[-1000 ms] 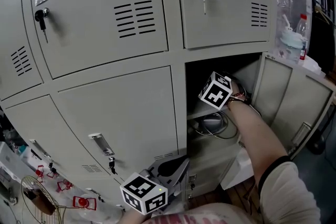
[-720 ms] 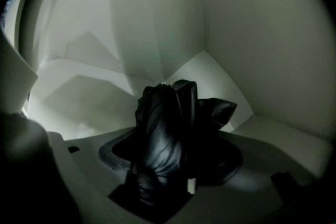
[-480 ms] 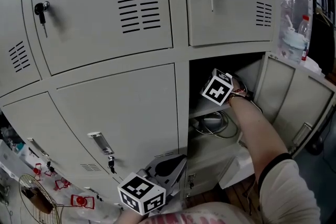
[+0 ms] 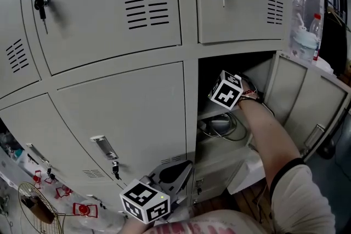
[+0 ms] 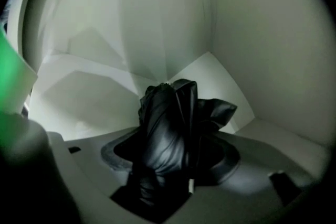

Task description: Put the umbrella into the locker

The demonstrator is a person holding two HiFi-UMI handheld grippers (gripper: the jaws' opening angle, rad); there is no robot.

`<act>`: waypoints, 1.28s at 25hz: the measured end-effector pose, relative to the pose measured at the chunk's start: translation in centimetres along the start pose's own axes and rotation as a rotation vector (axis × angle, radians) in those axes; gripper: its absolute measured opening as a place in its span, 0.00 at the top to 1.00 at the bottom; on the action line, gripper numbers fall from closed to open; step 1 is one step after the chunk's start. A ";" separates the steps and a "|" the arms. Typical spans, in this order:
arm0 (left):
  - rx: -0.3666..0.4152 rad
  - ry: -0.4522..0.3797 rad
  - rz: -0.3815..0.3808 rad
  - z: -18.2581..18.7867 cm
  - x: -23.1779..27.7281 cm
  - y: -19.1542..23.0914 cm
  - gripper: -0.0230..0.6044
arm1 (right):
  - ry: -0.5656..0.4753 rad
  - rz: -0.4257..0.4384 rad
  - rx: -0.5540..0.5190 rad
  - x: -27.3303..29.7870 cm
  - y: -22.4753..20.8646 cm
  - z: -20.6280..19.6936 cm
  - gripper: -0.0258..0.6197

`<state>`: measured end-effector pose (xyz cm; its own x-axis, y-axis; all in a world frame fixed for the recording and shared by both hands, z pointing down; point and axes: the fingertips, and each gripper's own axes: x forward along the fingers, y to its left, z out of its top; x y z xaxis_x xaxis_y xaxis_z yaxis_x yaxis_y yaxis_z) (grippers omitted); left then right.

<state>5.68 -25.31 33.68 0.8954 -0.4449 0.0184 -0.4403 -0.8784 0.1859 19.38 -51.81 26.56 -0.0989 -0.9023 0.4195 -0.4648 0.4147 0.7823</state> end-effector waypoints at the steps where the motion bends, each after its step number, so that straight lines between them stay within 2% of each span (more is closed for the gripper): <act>1: 0.000 -0.001 0.001 0.0 -0.1 0.1 0.96 | 0.000 -0.003 -0.002 0.0 0.0 0.0 0.51; 16: 0.007 -0.022 -0.021 0.4 -0.5 0.1 0.96 | -0.008 -0.065 -0.063 -0.9 0.3 0.5 0.49; 21: 0.003 -0.025 -0.029 0.4 -0.4 0.1 0.96 | -0.036 -0.026 -0.034 -1.6 0.8 0.9 0.45; 32: 0.008 -0.023 -0.039 0.5 0.1 -0.5 0.96 | -0.110 -0.007 0.053 -3.3 1.0 2.0 0.44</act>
<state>5.93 -25.03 33.11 0.9101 -0.4143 -0.0115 -0.4059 -0.8964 0.1780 17.50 -48.67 25.03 -0.1902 -0.9137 0.3591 -0.5113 0.4045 0.7583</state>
